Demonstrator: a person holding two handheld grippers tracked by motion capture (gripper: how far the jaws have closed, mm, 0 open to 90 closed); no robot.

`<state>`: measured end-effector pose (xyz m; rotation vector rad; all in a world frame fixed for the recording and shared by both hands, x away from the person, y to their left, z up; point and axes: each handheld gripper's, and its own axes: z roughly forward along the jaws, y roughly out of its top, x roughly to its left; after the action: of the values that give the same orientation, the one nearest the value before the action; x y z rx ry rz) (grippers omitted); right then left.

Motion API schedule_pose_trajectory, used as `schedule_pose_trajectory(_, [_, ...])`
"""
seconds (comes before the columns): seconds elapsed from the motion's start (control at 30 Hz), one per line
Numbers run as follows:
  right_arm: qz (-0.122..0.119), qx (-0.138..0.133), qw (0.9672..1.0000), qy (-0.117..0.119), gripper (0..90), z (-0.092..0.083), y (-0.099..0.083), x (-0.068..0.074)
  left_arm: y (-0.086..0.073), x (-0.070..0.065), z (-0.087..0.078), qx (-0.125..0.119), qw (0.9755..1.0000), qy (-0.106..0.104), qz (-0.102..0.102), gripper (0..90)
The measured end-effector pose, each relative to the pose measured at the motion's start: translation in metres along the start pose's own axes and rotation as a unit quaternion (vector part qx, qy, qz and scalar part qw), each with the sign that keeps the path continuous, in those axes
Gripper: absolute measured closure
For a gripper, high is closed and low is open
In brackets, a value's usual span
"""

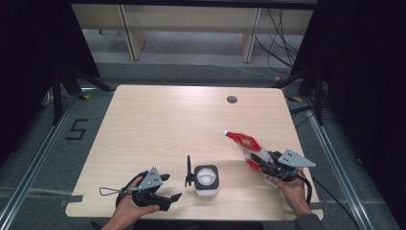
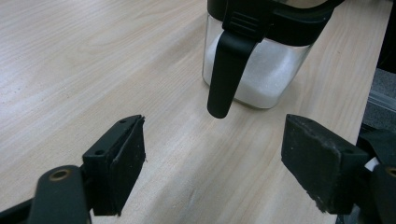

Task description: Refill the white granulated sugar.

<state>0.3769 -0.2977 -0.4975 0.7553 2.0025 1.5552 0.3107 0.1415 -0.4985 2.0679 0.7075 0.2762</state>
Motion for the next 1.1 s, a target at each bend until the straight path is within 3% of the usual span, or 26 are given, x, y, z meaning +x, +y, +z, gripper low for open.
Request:
schedule_pose_trajectory(0.03, [-0.004, 0.001, 1.0, -0.002, 64.5, -0.001, 0.0, 0.0, 0.0, 0.0, 0.0, 0.0, 1.0, 0.0, 0.0, 21.2])
schedule_pose_trajectory(0.07, [0.008, -0.002, 0.9999, -0.009, 64.5, -0.001, 0.0, 0.002, 0.0, 0.0, 0.0, 0.0, 1.0, 0.0, 0.0, 21.2])
schedule_pose_trajectory(0.13, [0.012, 0.007, 0.9999, 0.003, 64.3, -0.002, 0.001, 0.001, 0.0, 0.0, 0.0, -0.004, 1.0, 0.001, -0.003, 21.2])
schedule_pose_trajectory(0.17, [0.016, 0.02, 0.9997, -0.006, 64.2, -0.005, 0.002, 0.002, 0.0, -0.001, 0.0, -0.006, 1.0, -0.004, -0.007, 21.2])
schedule_pose_trajectory(0.2, [0.019, 0.015, 0.9997, -0.008, 64.1, -0.005, 0.002, 0.003, 0.0, -0.001, 0.0, -0.006, 1.0, -0.001, -0.007, 21.2])
schedule_pose_trajectory(0.23, [0.007, 0.01, 0.9999, -0.013, 64.0, -0.005, 0.003, 0.002, 0.0, -0.001, 0.001, -0.006, 1.0, -0.002, -0.006, 21.2])
schedule_pose_trajectory(0.27, [0.022, 0.018, 0.9996, -0.01, 63.9, -0.008, 0.002, 0.004, 0.0, 0.0, 0.0, 0.0, 1.0, 0.0, 0.001, 21.2])
schedule_pose_trajectory(0.3, [0.019, 0.018, 0.9996, -0.01, 63.7, -0.007, 0.003, 0.004, 0.0, 0.0, 0.0, -0.002, 1.0, 0.001, 0.0, 21.1])
schedule_pose_trajectory(0.33, [0.014, 0.007, 0.9996, -0.024, 63.6, -0.007, 0.002, 0.005, 0.0, 0.0, 0.0, 0.0, 1.0, 0.0, 0.0, 21.2])
schedule_pose_trajectory(0.37, [0.009, 0.021, 0.9995, -0.021, 63.4, -0.009, 0.002, 0.004, 0.0, -0.001, 0.0, -0.007, 1.0, -0.003, -0.006, 21.2])
schedule_pose_trajectory(0.4, [0.019, 0.03, 0.9992, -0.017, 63.4, -0.011, 0.003, 0.005, 0.0, -0.001, 0.0, -0.006, 1.0, -0.001, -0.007, 21.2])
schedule_pose_trajectory(0.5, [0.015, 0.028, 0.9994, -0.015, 63.2, -0.012, 0.003, 0.003, 0.0, -0.001, 0.0, -0.004, 1.0, -0.002, -0.005, 21.2])
schedule_pose_trajectory(0.53, [0.025, 0.029, 0.999, -0.024, 63.1, -0.013, 0.003, 0.005, 0.0, -0.002, 0.001, -0.012, 0.9998, -0.005, -0.013, 21.2])
schedule_pose_trajectory(0.57, [0.039, 0.028, 0.9986, -0.024, 63.0, -0.013, 0.002, 0.006, 0.0, -0.002, 0.001, -0.009, 0.9999, -0.004, -0.008, 21.2])
schedule_pose_trajectory(0.8, [0.037, 0.037, 0.998, -0.035, 62.0, -0.019, 0.003, 0.005, 0.0, 0.0, 0.0, -0.001, 1.0, 0.002, 0.0, 21.2])
schedule_pose_trajectory(0.83, [0.053, 0.04, 0.9971, -0.038, 62.2, -0.022, 0.003, 0.007, 0.0, 0.0, 0.001, -0.004, 1.0, 0.002, -0.002, 21.2])
schedule_pose_trajectory(0.87, [0.042, 0.039, 0.998, -0.025, 62.7, -0.022, 0.002, 0.003, 0.0, -0.002, 0.001, -0.011, 0.9999, -0.004, -0.012, 21.2])
schedule_pose_trajectory(0.9, [0.054, 0.034, 0.9967, -0.05, 63.1, -0.024, 0.001, 0.005, 0.0, -0.002, 0.001, -0.011, 0.9999, -0.004, -0.006, 21.2])
schedule_pose_trajectory(0.93, [0.048, 0.033, 0.9972, -0.047, 63.3, -0.027, 0.0, 0.002, 0.0, -0.002, 0.001, -0.013, 0.9998, -0.005, -0.013, 21.2])
schedule_pose_trajectory(0.97, [0.065, 0.033, 0.9962, -0.048, 63.8, -0.031, -0.001, 0.003, 0.001, 0.001, -0.001, 0.005, 1.0, -0.003, 0.001, 21.2])
schedule_pose_trajectory(1.0, [0.062, 0.031, 0.9967, -0.041, 64.1, -0.032, -0.001, 0.0, 0.0, 0.0, 0.0, -0.002, 1.0, -0.006, -0.005, 21.1])
schedule_pose_trajectory(1.03, [0.066, 0.038, 0.996, -0.046, 64.2, -0.035, -0.002, 0.001, 0.0, 0.0, 0.0, -0.008, 0.9999, -0.01, -0.008, 21.2])
schedule_pose_trajectory(1.07, [0.065, 0.029, 0.9962, -0.05, 64.5, -0.037, -0.003, -0.002, 0.0, -0.001, 0.0, -0.007, 0.9999, -0.005, -0.011, 21.2])
schedule_pose_trajectory(1.1, [0.077, 0.026, 0.9953, -0.053, 64.6, -0.039, -0.004, -0.002, 0.001, -0.001, 0.0, -0.005, 0.9999, -0.011, -0.011, 21.1])
